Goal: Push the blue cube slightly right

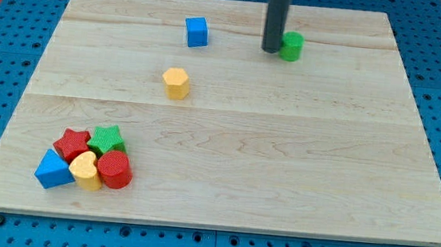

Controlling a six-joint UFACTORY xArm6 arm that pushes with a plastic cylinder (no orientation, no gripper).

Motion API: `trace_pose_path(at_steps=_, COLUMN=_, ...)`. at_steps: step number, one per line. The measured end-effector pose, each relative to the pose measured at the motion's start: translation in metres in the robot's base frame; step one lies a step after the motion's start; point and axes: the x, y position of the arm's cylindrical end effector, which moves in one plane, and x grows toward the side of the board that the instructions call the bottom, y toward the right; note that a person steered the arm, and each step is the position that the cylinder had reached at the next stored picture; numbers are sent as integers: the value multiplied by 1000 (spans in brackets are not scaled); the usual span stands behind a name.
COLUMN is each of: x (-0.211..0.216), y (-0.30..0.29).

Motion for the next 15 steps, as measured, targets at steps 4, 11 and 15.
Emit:
trace_pose_path(at_steps=4, x=32, y=-57)
trace_pose_path(at_steps=11, x=-32, y=-105)
trace_pose_path(at_steps=15, x=-15, y=-111)
